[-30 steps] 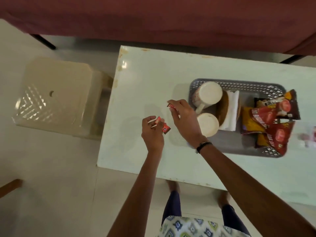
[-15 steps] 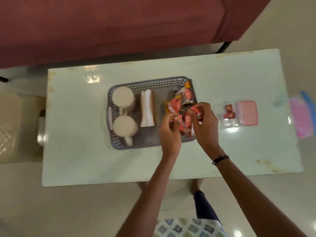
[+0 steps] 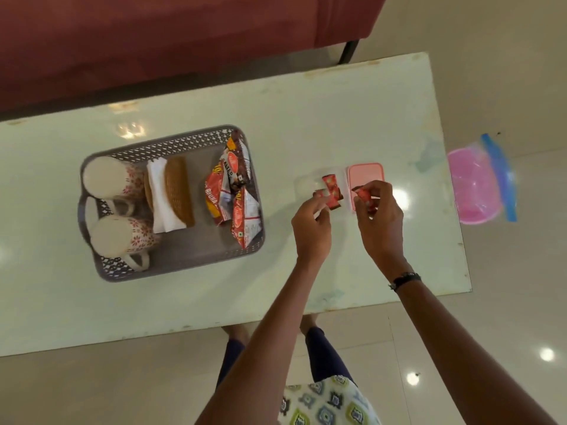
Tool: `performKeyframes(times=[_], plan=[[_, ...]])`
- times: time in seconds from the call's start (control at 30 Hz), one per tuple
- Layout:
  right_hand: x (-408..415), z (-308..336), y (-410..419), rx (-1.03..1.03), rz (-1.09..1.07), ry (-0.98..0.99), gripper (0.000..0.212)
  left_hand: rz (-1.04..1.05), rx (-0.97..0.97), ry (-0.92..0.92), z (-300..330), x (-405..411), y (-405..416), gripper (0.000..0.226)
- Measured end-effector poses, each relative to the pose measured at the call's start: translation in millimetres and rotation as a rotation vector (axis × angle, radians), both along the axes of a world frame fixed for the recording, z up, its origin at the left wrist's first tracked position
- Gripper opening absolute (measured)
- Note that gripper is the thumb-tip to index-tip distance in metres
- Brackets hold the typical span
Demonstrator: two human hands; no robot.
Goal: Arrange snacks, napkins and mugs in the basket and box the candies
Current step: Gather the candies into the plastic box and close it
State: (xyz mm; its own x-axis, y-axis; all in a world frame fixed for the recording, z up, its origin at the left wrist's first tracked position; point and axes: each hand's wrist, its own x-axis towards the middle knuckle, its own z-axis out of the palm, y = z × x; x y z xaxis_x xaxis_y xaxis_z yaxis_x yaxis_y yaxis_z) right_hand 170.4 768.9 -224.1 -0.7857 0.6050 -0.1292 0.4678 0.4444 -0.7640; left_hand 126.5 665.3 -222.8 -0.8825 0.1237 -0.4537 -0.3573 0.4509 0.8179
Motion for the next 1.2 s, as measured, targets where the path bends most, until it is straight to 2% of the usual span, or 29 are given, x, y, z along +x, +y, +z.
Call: performKeyframes(times=[0.2,0.3,0.47,0.53,0.63,0.73,0.83,0.9,1.0,1.1,1.2], plan=[[-12.4,-5.3,-11.6,-0.024,0.044,0.041,0.021,0.083,-0.014,0.005,-1.0,0.6,-4.9,0.017],[-23.3,-5.2,-18.9,0.012,0.065,-0.001,0.026,0.097,-0.028,0.014,-4.1,-0.3,-9.7,0.018],[-19.4,-17.9,5.4,0.181,-0.135,-0.095,0.032,0.062,-0.047,0.064,-2.1,-2.8,-14.4,0.020],[-14.1,-30.2,20.3,0.178,-0.191,-0.212,0.043,0.038,-0.074,0.062,-1.1,-4.4,-15.4,0.024],[-12.5,-43.7,30.2,0.095,-0.225,-0.402,0.071,0.020,-0.077,-0.026,-5.9,-6.3,-16.9,0.033],[-17.4,-50.6,32.8,0.073,-0.214,-0.470,0.084,0.017,-0.063,-0.101,-9.0,-8.8,-16.3,0.038],[-24.9,-51.1,37.9,-0.037,-0.203,-0.467,0.079,0.027,-0.037,-0.109,-8.5,-12.5,-15.1,0.040],[-28.8,-44.0,37.9,-0.102,-0.187,-0.410,0.064,0.034,-0.026,-0.115,-8.6,-15.0,-14.1,0.041],[-29.5,-22.5,26.2,0.110,-0.109,-0.222,0.034,0.037,-0.025,-0.117,-9.0,-16.8,-12.6,0.042],[-24.1,-11.3,3.2,0.239,0.020,-0.099,0.051,0.037,-0.028,-0.128,-11.7,-17.0,-12.7,0.044],[-18.8,-16.0,-21.0,0.266,0.128,-0.252,0.067,0.035,-0.027,-0.136,-15.4,-18.1,-12.6,0.045]])
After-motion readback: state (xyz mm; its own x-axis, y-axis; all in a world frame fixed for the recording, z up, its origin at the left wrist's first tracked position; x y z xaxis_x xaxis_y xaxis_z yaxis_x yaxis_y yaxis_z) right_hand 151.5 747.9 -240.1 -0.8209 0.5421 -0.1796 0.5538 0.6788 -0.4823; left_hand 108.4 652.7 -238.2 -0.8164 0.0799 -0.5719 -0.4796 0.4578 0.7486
